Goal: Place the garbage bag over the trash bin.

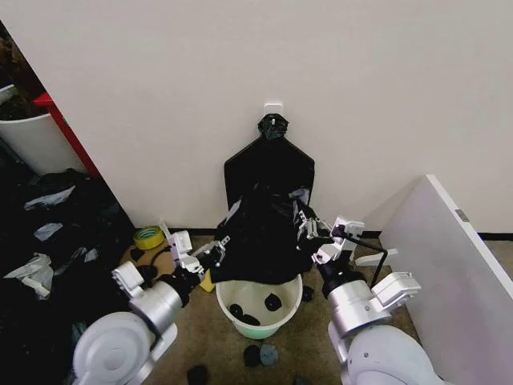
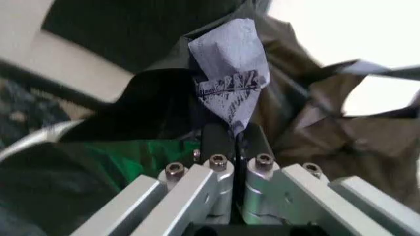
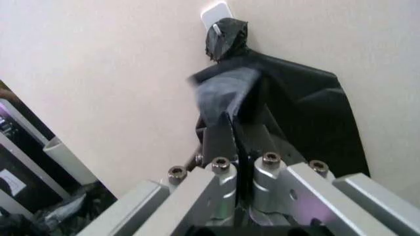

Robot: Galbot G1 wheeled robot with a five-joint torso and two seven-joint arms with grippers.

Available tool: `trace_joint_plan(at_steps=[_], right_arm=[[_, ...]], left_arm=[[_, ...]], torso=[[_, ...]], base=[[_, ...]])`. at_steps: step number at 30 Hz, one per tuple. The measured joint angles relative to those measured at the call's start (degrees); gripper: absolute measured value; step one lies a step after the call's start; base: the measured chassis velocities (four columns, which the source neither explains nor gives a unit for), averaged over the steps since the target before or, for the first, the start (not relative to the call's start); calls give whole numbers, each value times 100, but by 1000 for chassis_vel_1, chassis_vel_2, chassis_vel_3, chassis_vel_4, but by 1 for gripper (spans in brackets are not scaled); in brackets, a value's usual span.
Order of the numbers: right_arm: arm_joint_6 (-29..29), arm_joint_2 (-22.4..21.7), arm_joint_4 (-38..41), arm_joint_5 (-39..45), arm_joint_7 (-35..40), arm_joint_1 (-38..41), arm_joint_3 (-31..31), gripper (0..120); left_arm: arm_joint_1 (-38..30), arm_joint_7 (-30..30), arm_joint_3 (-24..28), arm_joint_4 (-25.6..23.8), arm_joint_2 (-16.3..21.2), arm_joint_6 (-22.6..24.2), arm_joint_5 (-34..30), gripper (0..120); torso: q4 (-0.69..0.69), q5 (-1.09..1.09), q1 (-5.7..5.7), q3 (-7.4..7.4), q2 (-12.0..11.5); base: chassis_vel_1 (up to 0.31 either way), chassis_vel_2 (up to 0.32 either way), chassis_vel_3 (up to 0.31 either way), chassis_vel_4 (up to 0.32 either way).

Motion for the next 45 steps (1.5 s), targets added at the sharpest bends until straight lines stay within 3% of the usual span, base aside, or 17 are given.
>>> trace_joint_plan(at_steps=[7,11,17,18,21,24,30,34,45], right_arm=[[-103,23,-291,-133,135,42,-93,0],[-155,-17,-598,-98,252,50,-202,0],[-338,-368,-764,257,719,-129,-428,0],[-338,-368,-764,257,719,-129,-428,0],[-456,-656,-665,535,975,-223,-456,0],[-686,-903,-497,980,1292,-468,-461,0],[-814,-1079,-347,1202,1481,-788,-510,0],[-836,-1110,-345,1195,1500,-863,-537,0],[-864,-1233,-439,952,1508,-1047,-662,0]], left_arm=[[31,157,461,669,-400,-32,420,0],[108,252,648,936,-407,-207,843,0],[424,465,804,824,179,-788,2137,0],[424,465,804,824,179,-788,2137,0],[536,353,865,651,751,-895,2536,0],[592,5,1013,367,1205,-778,2522,0],[648,-610,1191,57,1529,-484,2443,0],[650,-674,1259,63,1586,-451,2508,0],[423,-676,1667,511,1683,-503,2808,0]], torso=[[0,0,0,0,0],[0,-1,0,0,0],[0,1,0,0,0],[0,1,0,0,0],[1,1,0,0,0],[-2,1,0,0,0],[0,0,0,0,0],[0,0,0,0,0],[-1,1,0,0,0]], base=[[0,0,0,0],[0,0,0,0],[0,0,0,0],[0,0,0,0],[0,0,0,0],[0,0,0,0],[0,0,0,0],[0,0,0,0],[0,0,0,0]])
